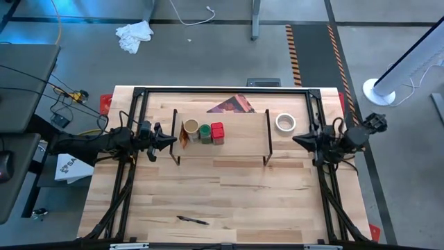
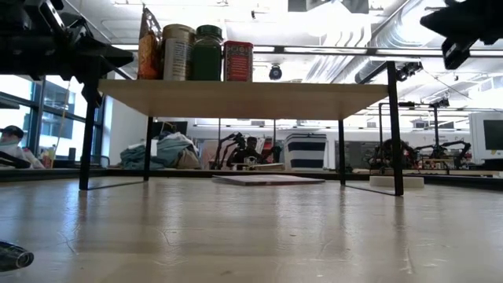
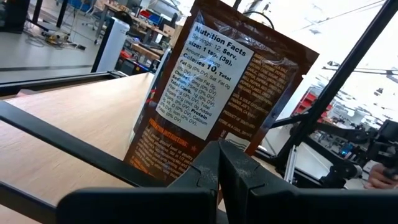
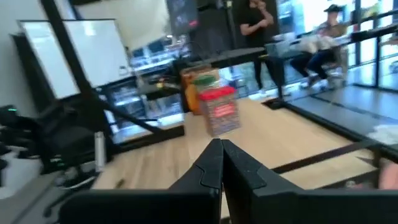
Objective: Shelf spices
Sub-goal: Return to Home Position
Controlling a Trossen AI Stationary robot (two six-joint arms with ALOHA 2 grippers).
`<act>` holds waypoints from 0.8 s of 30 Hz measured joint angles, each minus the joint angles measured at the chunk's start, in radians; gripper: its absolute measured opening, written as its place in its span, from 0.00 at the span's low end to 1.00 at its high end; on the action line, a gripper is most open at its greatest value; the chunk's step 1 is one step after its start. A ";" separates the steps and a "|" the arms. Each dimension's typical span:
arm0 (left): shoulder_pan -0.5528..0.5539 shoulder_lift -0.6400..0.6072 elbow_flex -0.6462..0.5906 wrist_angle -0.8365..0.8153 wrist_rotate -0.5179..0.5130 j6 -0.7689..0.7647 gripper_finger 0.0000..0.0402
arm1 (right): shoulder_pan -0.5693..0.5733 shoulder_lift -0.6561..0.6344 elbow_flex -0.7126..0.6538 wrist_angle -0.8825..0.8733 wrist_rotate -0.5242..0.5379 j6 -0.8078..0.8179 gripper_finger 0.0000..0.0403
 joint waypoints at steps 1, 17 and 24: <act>0.000 0.000 0.000 0.000 0.000 0.000 0.00 | -0.015 -0.002 -0.001 -0.001 -0.034 0.009 0.00; 0.000 -0.001 -0.001 0.011 0.000 0.000 0.00 | -0.284 -0.002 -0.243 0.316 -0.496 0.060 0.00; 0.000 -0.001 -0.001 0.013 0.001 0.001 0.00 | -0.349 -0.006 -0.267 0.303 -0.514 -0.045 0.00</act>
